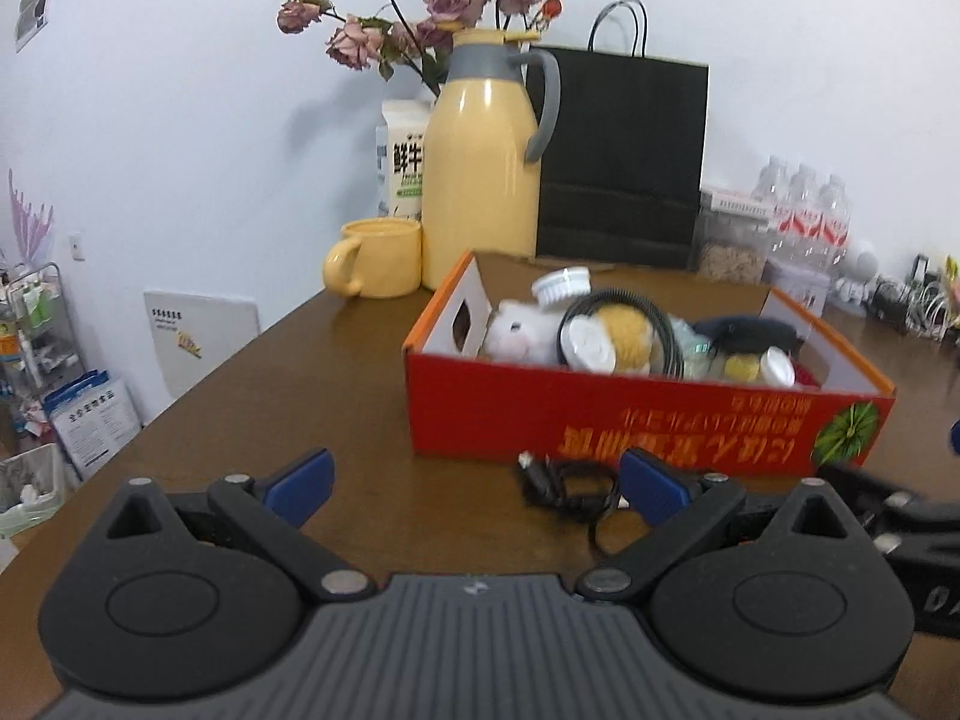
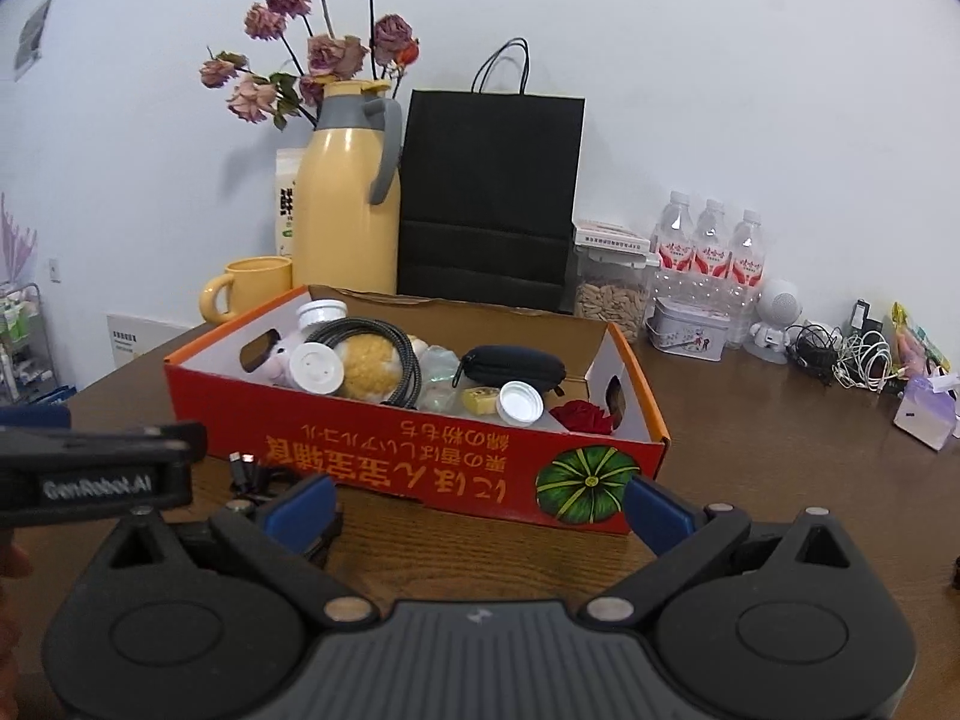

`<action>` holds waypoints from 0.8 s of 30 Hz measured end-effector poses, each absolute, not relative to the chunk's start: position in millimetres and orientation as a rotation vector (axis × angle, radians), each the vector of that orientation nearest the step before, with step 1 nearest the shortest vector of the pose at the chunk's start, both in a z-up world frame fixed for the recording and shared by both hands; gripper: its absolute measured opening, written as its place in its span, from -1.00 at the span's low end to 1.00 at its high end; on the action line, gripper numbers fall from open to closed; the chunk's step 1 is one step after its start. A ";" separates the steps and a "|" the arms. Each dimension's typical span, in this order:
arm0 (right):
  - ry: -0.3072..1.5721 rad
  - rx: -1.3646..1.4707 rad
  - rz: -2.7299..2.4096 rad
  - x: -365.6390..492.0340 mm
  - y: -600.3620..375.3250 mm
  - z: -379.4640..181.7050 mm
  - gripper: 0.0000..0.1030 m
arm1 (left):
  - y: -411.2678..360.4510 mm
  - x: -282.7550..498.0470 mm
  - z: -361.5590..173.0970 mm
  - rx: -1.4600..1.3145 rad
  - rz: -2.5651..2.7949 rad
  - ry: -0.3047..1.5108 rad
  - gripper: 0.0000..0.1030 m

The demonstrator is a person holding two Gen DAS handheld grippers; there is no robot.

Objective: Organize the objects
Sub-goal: 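Grasp the black USB cable with the left gripper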

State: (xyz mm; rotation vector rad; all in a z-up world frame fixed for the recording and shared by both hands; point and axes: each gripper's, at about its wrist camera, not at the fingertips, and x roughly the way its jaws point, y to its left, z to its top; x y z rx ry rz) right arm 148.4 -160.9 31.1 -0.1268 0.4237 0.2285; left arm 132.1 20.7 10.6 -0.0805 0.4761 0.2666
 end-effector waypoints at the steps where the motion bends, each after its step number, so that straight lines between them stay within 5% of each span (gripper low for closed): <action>1: 0.416 -0.125 0.227 144.6 -163.2 31.4 1.00 | 19.0 131.0 9.7 -0.074 0.269 0.481 1.00; 24: 0.471 -0.089 0.329 146.5 -200.6 10.5 1.00 | 6.7 150.9 -7.0 -0.105 0.222 0.600 1.00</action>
